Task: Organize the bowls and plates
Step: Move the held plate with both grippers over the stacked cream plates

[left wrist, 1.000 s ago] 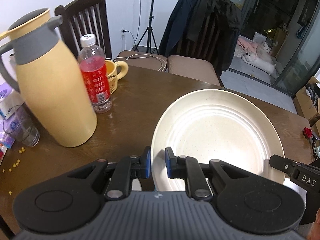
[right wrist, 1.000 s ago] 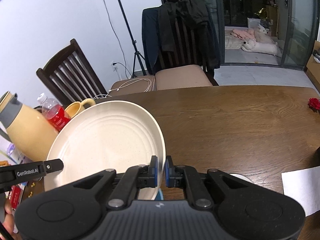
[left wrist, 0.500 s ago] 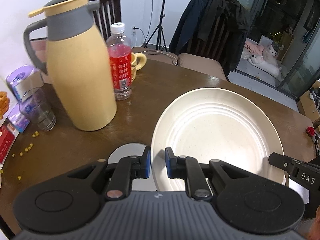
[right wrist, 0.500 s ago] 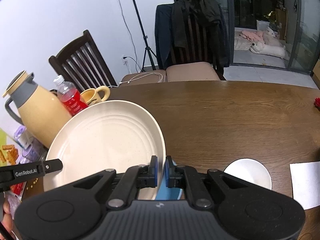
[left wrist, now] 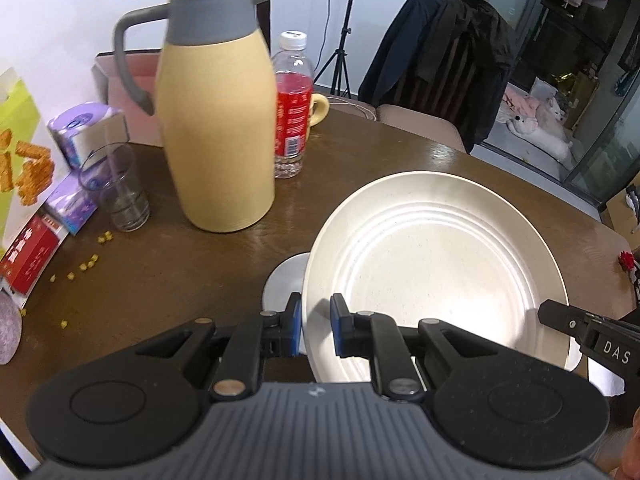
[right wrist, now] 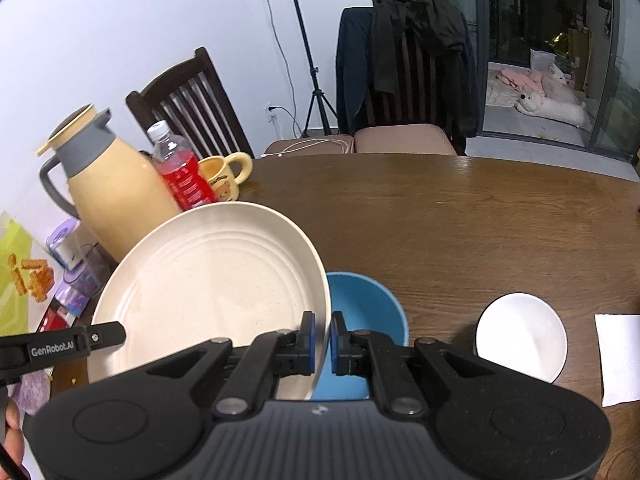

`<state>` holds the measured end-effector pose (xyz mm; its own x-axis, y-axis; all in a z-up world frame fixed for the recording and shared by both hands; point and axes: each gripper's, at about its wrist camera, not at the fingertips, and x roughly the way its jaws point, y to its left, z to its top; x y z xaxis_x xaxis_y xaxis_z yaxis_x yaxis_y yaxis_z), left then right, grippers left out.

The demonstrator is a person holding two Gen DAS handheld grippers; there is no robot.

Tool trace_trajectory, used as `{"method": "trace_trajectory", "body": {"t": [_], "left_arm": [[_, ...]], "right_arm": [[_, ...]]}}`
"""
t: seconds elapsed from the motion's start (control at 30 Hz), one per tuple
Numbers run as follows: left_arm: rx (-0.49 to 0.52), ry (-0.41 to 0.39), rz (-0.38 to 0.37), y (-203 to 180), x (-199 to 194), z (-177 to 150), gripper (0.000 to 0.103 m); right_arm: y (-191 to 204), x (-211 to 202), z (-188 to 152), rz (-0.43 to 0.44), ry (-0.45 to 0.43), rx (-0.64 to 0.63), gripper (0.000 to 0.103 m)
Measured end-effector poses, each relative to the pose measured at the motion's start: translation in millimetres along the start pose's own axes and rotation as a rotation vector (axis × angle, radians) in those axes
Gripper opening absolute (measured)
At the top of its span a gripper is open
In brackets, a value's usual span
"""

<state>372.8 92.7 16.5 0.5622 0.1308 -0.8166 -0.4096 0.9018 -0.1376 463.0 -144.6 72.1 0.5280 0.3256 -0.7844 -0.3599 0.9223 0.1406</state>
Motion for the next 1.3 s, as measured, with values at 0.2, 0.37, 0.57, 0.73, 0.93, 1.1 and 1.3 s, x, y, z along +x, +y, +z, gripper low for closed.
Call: {"method": "trace_trajectory", "body": {"t": [0.2, 0.37, 0.57, 0.73, 0.93, 1.1, 1.3], "left_arm": [[-0.007, -0.008, 0.005, 19, -12, -10, 0.015], [-0.014, -0.014, 0.012, 33, -20, -19, 0.015], [-0.025, -0.015, 0.017, 51, -28, -31, 0.015], [-0.036, -0.011, 0.02, 66, -32, -41, 0.015], [-0.056, -0.011, 0.031, 83, -38, -51, 0.015], [-0.071, -0.009, 0.039, 95, -43, -59, 0.015], [-0.087, -0.006, 0.054, 111, -46, -67, 0.015]], "right_arm": [[18, -6, -11, 0.013, -0.003, -0.016, 0.007], [31, -12, -21, 0.02, -0.01, -0.032, 0.007], [47, -16, -32, 0.03, -0.008, -0.051, 0.007], [60, -19, -41, 0.038, -0.01, -0.069, 0.007], [75, -21, -51, 0.056, -0.005, -0.087, 0.007], [86, -21, -59, 0.07, -0.003, -0.106, 0.007], [101, -19, -65, 0.086, 0.006, -0.126, 0.007]]}}
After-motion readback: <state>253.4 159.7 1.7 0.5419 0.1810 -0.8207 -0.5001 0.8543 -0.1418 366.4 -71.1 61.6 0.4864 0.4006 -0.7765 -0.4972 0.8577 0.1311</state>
